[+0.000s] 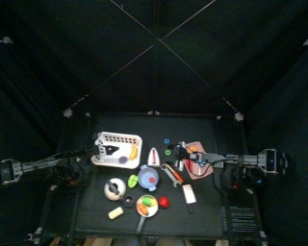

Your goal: Drop gear into basket

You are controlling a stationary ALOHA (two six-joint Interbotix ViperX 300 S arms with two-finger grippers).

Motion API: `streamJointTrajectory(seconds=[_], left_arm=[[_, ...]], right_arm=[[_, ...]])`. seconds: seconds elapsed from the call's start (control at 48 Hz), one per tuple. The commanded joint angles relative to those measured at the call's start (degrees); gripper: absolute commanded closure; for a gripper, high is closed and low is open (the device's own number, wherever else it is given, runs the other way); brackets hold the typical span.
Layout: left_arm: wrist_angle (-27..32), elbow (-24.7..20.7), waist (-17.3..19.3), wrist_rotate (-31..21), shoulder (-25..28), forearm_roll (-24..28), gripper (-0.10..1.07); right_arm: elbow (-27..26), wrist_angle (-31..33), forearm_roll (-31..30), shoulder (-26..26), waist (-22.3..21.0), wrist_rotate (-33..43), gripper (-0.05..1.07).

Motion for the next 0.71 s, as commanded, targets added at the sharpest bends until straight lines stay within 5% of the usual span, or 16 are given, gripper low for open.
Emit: streamJointTrajectory(seconds=[0.0,0.688], left_arm=[[-0.3,-1.8,0.3,0.0,0.1,0.4,0.21],[-1.1,-3.4,0.3,0.4,-0.8,2.2,0.20]], right_arm=[[-1.5,-0.5,0.0,-0.5,0.2,0.1,0.02],[1.1,0.6,1.3,-0.9,0.4,0.4,0.02]])
